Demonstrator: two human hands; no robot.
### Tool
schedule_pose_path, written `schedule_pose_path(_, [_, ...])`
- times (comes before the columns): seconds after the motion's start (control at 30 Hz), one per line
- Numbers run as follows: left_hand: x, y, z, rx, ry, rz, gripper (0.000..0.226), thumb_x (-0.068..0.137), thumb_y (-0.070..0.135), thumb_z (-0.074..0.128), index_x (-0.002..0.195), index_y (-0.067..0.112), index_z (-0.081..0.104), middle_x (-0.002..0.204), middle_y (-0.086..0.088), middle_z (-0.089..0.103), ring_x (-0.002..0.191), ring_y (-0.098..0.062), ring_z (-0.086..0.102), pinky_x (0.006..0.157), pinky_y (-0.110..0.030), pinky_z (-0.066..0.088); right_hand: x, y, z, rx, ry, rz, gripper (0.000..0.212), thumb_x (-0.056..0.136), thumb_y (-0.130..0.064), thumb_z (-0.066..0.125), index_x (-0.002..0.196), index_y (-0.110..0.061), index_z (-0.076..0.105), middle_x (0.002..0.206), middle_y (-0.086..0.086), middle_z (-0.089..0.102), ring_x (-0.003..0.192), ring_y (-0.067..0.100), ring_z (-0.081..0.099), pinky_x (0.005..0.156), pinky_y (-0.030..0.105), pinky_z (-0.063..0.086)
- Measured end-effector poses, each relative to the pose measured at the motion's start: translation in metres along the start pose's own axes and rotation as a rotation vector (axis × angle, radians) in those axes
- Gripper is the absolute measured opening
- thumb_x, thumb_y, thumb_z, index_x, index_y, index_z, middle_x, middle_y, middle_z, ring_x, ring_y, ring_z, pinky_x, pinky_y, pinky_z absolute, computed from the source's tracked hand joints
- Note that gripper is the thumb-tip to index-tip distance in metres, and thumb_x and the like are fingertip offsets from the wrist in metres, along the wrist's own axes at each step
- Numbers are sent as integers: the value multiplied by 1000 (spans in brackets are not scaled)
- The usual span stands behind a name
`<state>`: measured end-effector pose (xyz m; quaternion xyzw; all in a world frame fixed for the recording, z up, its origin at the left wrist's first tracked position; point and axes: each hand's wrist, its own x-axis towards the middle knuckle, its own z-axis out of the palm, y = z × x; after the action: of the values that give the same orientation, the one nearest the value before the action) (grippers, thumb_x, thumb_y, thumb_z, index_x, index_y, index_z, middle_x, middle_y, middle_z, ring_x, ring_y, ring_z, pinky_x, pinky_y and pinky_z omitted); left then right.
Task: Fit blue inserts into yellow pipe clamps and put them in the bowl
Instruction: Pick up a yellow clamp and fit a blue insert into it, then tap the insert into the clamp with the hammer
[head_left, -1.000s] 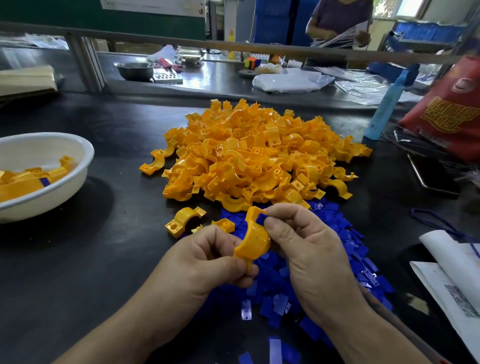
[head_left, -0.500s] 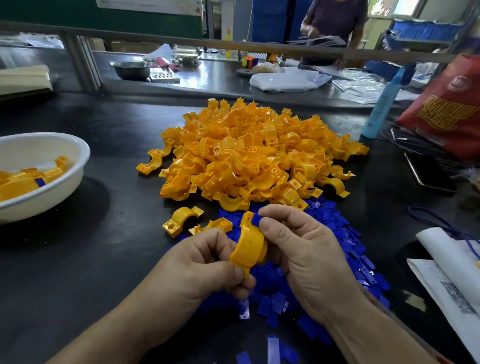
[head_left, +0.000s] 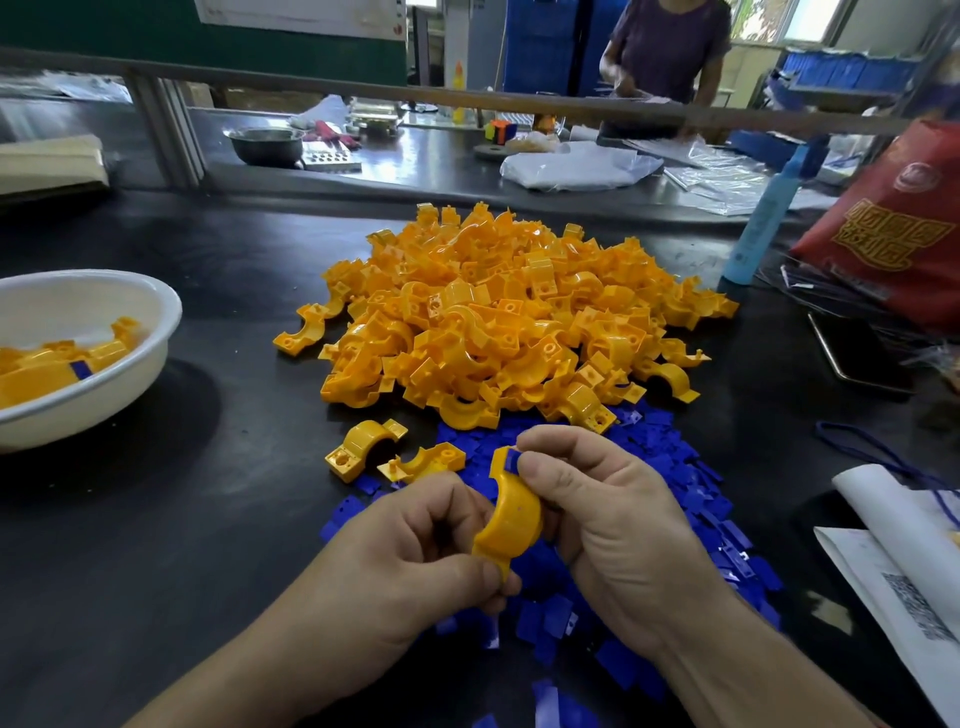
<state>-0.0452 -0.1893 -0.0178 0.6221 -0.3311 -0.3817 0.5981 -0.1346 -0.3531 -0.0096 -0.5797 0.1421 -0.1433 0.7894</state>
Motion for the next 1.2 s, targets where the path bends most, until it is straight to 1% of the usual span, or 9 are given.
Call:
schedule_pose_path(0.1, [0,-1,1,104,32,-3,24,66,42,80,80,27,66,95,-9,72,91,-29,70,82,-43,59,0,-1,-1,32,10,-13,21,68,-24,73,88,-20,75,85,6,71,75,17,65,65,29,53])
schedule_pose_path(0.2, [3,-3,0,14,87,-39,33,66,54,74,89,30,71,95,-5,73,88,-22,71,81,-39,59,-2,-1,-1,-59,-2,-57,21,70,-26,73,90,-20,75,86,3,72,78,15,66,67,26,52])
schedule_pose_path(0.47, [7,-4,-1,-58,216,-18,21,77,43,72,95,32,73,95,-9,73,83,-24,70,74,-37,59,-8,1,6,-258,-101,-91,19,74,-28,70,93,-29,73,99,-2,71,96,15,68,76,24,56])
schedule_pose_path(0.63, [7,-3,0,-47,264,7,26,69,44,67,90,31,73,93,-8,75,85,-27,71,77,-42,60,-6,4,7,-192,-72,-81,22,71,-28,73,93,-29,72,95,-1,72,92,16,69,74,23,55])
schedule_pose_path(0.8, [5,-4,-2,-11,268,-2,21,71,42,63,87,33,72,92,-3,75,86,-21,73,70,-31,60,-5,7,6,-225,-132,-69,17,75,-26,70,92,-26,72,94,2,71,87,17,70,71,24,56])
schedule_pose_path(0.87, [4,-2,-1,5,284,-18,22,70,42,63,87,33,73,92,-3,75,87,-22,73,75,-37,60,-7,6,8,-288,-125,-93,19,75,-32,68,94,-31,71,95,-4,70,86,13,69,69,22,56])
schedule_pose_path(1.0, [2,8,-13,-10,452,-47,21,67,40,65,84,32,73,87,-2,73,85,-27,69,75,-45,59,-9,-1,6,-673,8,-228,27,75,-55,58,100,-47,63,101,-18,65,92,5,65,76,25,56])
schedule_pose_path(1.13, [-1,17,-38,-82,662,-45,10,89,19,61,88,22,71,77,-2,72,66,-17,69,51,-34,56,-11,-22,-9,-690,273,-326,16,87,-33,59,100,-41,63,92,-10,69,83,2,66,67,18,55])
schedule_pose_path(1.2, [-2,18,-50,-86,701,-80,11,94,17,58,94,16,69,90,-13,72,73,-24,68,65,-44,55,-14,-37,-17,-764,338,-383,15,89,-30,59,99,-40,63,91,-12,67,80,-4,64,60,12,51])
